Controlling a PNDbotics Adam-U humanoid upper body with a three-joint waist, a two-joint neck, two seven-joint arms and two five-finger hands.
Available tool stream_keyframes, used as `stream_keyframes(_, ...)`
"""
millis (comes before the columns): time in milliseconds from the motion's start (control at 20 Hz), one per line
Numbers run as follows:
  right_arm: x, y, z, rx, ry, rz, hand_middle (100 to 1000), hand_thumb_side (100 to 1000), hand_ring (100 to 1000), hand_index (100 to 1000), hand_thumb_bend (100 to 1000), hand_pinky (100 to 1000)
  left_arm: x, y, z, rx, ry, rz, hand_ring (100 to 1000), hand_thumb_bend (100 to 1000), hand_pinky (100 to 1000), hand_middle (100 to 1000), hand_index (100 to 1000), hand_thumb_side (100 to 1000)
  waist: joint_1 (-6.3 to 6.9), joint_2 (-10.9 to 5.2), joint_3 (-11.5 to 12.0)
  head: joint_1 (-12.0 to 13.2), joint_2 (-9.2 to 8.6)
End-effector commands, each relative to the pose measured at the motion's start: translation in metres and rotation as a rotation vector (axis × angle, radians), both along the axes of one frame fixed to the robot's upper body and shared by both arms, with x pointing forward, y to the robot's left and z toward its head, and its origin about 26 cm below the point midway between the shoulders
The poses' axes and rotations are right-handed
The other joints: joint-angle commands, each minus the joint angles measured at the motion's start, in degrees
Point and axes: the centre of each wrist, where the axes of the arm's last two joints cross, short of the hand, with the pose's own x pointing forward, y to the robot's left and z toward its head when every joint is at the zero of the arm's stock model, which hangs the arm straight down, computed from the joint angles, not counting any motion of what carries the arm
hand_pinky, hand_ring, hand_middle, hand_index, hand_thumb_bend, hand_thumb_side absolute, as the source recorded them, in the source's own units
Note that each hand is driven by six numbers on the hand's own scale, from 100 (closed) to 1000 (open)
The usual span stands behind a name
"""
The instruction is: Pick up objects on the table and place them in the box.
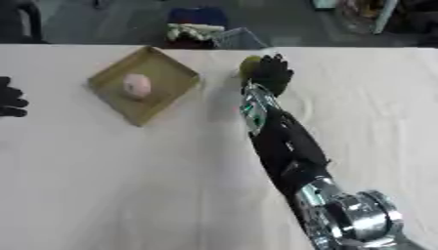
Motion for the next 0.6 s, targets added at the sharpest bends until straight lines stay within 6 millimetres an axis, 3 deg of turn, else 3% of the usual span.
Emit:
stream_keyframes(50, 0.001, 0.021, 0.04, -0.046, -0.128, 0.098, 709, 100, 763, 504, 100, 726, -0.001, 0.003, 0.008, 0.016, -0.028, 0.004, 666, 377, 664, 637, 805, 732, 0.18, -1.12, 0.29, -0.08, -0.44)
stream_keyframes(300, -0.01, 0.06, 0.051, -0.081, -0.166, 0.245, 710, 100, 763, 506, 100, 729, -0.001, 0.002, 0.008, 0.016, -0.028, -0.001, 665, 378, 665, 636, 805, 731, 0.28, -1.13, 1.07, -0.41, -0.38)
stream_keyframes(600, -0.027, 0.1, 0.038, -0.118, -0.141, 0.353, 714, 100, 764, 520, 100, 733, 0.0, 0.0, 0.01, 0.017, -0.035, -0.015, 666, 376, 665, 636, 805, 732, 0.35, -0.7, 2.75, -1.0, -0.62)
